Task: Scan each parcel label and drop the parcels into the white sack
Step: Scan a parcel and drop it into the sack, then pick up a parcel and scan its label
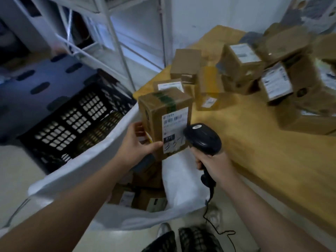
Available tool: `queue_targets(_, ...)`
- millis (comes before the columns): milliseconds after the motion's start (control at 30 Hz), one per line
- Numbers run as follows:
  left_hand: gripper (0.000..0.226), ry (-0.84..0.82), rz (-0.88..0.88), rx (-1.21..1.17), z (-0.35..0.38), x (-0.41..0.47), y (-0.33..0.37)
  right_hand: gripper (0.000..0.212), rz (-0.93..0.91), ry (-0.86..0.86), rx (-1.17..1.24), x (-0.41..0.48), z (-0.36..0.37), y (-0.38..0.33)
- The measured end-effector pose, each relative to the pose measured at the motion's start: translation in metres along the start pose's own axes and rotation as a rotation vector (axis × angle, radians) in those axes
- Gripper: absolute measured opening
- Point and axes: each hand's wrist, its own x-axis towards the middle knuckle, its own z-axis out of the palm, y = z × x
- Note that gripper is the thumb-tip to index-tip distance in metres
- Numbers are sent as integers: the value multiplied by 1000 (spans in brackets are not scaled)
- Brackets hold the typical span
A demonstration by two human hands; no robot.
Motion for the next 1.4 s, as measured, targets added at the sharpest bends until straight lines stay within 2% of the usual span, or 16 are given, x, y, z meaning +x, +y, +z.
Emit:
queue_targets(100, 77, -20, -100, 119, -17, -11, -53, 19, 150, -23, -33, 2, 13, 34)
queue_targets(200, 89, -75, -293, 354, -13, -8, -111, 8, 279, -116, -118, 8, 25, 66)
queue_targets(267, 94, -142, -419, 473, -2, 0, -149, 10, 305, -156, -206, 15, 34, 84)
queue_targets(333, 94, -202, -517, 455, 13, 15, -186, 20, 313, -164, -277, 26, 44, 104)
queue_targets(400, 97, -226, -633, 296, 36, 29, -225, 26, 320, -158, -338, 36, 53, 127)
queue_targets(467, 98, -200, -739, 166, 63, 44, -256, 31, 307, -154, -369, 45, 58, 150)
queue_targets(533, 98, -173, -793, 134, 96, 60, -276, 36, 285, -151, -413, 56, 59, 173)
queue_targets(667, 120, -175, -767, 274, 163, 88, -297, 36, 243, -48, -503, 76, 54, 213)
queue_targets(733, 118, -187, -727, 386, 190, 98, -310, 27, 192, 19, -564, 86, 50, 229)
queue_targets(800, 117, -205, -681, 528, 204, 102, -318, 28, 147, 56, -602, 93, 46, 240)
queue_targets(933, 103, -273, -612, 628, 213, 108, -343, 46, 105, 53, -659, 96, 44, 247)
queue_targets(1033, 92, -332, -587, 675, 202, 107, -343, 44, 109, 44, -680, 91, 45, 247)
queue_targets(1200, 74, -341, -404, 832, 163, 97, -303, 49, 144, 49, -644, 74, 42, 228)
queue_targets(1400, 46, -326, -112, 1017, 118, 60, -222, 26, 138, 118, -540, 39, 25, 164)
